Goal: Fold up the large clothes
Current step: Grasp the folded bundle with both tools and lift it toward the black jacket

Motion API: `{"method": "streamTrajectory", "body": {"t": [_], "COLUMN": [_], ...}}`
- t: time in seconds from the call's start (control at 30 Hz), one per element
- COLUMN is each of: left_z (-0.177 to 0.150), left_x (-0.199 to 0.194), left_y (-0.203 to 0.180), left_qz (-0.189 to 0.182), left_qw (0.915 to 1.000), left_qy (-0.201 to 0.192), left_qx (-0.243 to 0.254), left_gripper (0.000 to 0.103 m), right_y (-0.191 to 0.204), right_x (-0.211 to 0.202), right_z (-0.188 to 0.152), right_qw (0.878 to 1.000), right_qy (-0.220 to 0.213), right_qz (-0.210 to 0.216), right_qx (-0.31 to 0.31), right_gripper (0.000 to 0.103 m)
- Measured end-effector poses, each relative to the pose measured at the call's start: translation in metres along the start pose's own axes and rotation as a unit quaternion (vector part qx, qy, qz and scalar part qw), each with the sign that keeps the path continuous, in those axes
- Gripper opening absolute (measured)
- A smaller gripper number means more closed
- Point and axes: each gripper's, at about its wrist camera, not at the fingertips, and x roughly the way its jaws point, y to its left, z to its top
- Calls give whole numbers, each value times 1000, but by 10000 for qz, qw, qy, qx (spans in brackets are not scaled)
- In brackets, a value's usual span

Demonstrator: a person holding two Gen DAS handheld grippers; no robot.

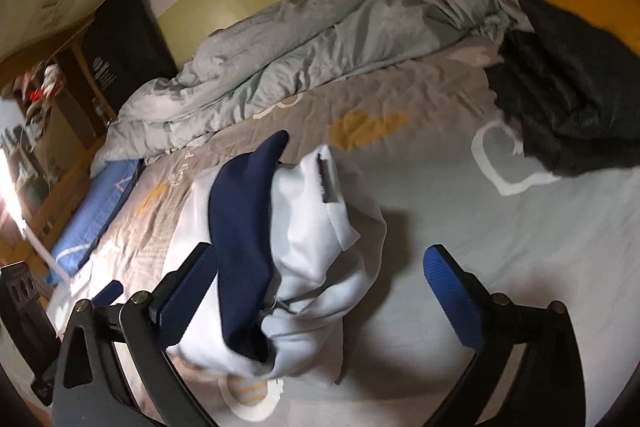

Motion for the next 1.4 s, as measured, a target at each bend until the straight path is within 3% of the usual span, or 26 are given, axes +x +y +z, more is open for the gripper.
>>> {"method": "streamTrajectory", "body": {"t": [0.13,0.23,0.33,0.4,0.43,0.5,0.6,0.63,0.77,0.93,1.0,1.2,1.3,1.4], "left_z": [9,4,-2,-6,-7,-9,-6,-1,17,63,89,151,171,173], "left_x": [32,67,87,99,103,112,108,100,78,50,43,70,113,172], "left_y": [24,47,62,70,73,76,72,66,42,-32,-83,-232,-302,-346], "left_qz": [-278,-610,-968,-1415,-1536,-1838,-1856,-1799,-1848,-2079,-2339,-3230,-3627,-3650], "left_qw": [9953,9798,9665,9517,9474,9409,9441,9490,9534,9656,9655,9451,9302,9278], "left_qy": [541,1233,1418,1511,1528,1488,1314,1210,938,491,360,127,169,415], "left_qx": [-753,-1449,-1909,-2269,-2356,-2425,-2387,-2290,-2194,-1486,-1088,-471,-543,-654], "left_gripper": [103,100,99,96,96,88,74,69,66,66,66,66,66,66], "right_y": [-7,-17,-25,-34,-35,-35,-38,-41,-28,-41,-55,-128,-167,-214], "right_x": [38,63,91,93,93,94,98,95,61,-5,-42,-174,-218,-232], "right_z": [-3,-9,-17,-17,-16,-17,-20,-20,0,36,53,121,160,187], "right_qw": [9977,9924,9854,9801,9748,9715,9688,9673,9739,9734,9745,9763,9779,9775], "right_qy": [568,920,1207,1178,1214,1232,1130,1095,797,174,-174,-1407,-1801,-1991], "right_qz": [338,743,1142,1475,1748,1906,2038,2080,2043,2214,2176,1597,1034,600], "right_qx": [128,343,380,608,667,690,850,949,583,558,516,392,250,351], "right_gripper": [102,102,102,92,73,69,58,52,40,40,40,40,42,42]}}
